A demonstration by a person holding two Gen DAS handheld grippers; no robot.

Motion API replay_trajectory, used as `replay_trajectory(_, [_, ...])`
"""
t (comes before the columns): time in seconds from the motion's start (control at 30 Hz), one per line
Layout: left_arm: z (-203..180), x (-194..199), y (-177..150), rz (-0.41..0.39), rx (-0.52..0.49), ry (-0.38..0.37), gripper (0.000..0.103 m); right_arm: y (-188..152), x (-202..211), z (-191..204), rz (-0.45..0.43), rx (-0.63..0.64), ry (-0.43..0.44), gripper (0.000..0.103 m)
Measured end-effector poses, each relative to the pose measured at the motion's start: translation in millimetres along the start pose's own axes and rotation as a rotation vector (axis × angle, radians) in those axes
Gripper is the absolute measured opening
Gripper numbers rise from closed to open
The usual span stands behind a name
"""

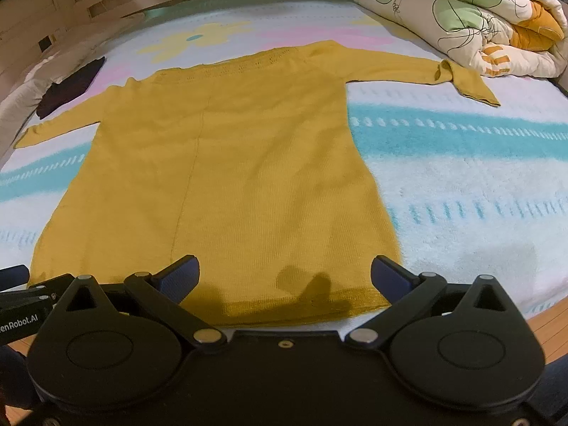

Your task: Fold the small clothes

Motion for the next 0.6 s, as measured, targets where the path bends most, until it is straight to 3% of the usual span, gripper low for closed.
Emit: replay_trajectory(0.6, [3.1, -1.6, 1.1, 0.009, 0.006, -0.004, 0.072, -2.2, -3.6, 2.8, 0.008, 0.03, -0.013, 0.102])
Point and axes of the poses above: each gripper's, at about its wrist camera, not at the fingertips, and x roughly against the way its jaws point, z to its left, y to its top, the point moved 4 cm from there along -x, roughly the way its jaws point, and after that the axes turned 14 degrees about -z, right-handed, at the moved point
